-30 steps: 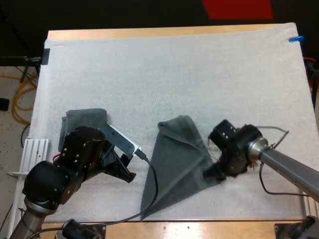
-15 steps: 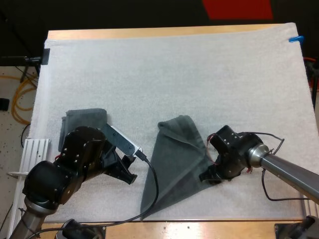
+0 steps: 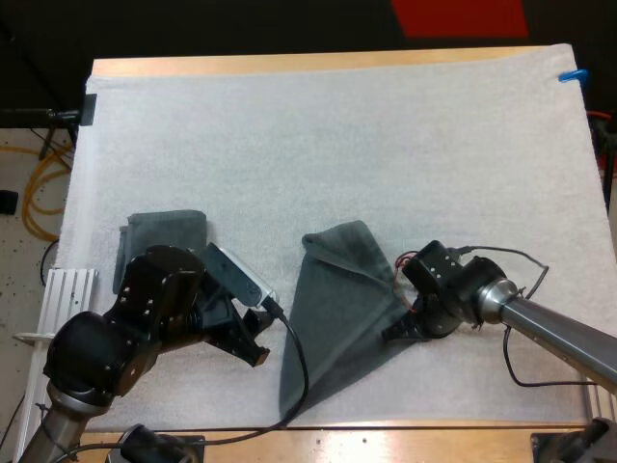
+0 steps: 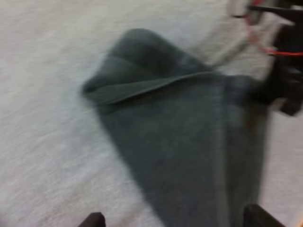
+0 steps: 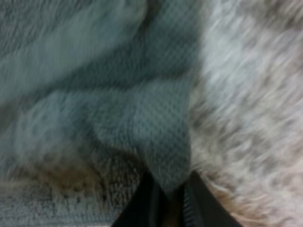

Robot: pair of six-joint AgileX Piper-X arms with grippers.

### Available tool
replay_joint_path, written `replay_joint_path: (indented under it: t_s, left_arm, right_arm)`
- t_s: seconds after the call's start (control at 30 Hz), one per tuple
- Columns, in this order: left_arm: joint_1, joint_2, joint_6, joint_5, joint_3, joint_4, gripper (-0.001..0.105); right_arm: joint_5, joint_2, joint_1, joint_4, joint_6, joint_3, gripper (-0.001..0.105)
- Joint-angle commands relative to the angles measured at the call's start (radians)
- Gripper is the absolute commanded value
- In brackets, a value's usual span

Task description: Pick towel from pile fold and stack

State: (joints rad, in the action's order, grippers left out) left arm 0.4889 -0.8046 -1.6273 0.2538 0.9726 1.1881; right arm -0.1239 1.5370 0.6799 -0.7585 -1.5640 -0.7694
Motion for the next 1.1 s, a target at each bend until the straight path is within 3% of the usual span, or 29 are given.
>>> replay_joint_path:
  t_s: [0.0,0.13,0.27,0.43,0.73,1.07]
  left_arm:
    - [-0.001,0.003,0.012,0.023,0.002,0.004,0.057]
    - [0.003,0.003,0.071,0.032,-0.013,-0.009,0.057]
    - [0.032,0.003,0.108,0.042,-0.068,-0.056,0.057]
    - [0.158,-0.059,0.140,0.042,-0.115,-0.101,0.057]
    - [0.405,-0.314,0.196,-0.071,-0.114,-0.250,0.057]
    - [0.497,-0.453,0.157,-0.071,-0.114,-0.250,0.054]
  right_arm:
    - [0.079,-0.001,-0.015,0.016,-0.004,-0.005,0.000]
    - [0.180,-0.001,-0.084,0.018,0.012,-0.005,0.000]
    - [0.196,-0.001,-0.169,0.018,0.020,-0.005,0.000]
    - [0.195,-0.001,-0.263,0.008,0.020,-0.005,0.000]
    - [0.187,-0.001,-0.281,-0.037,0.020,-0.005,0.000]
    - [0.187,-0.001,-0.281,-0.042,0.016,-0.005,0.000]
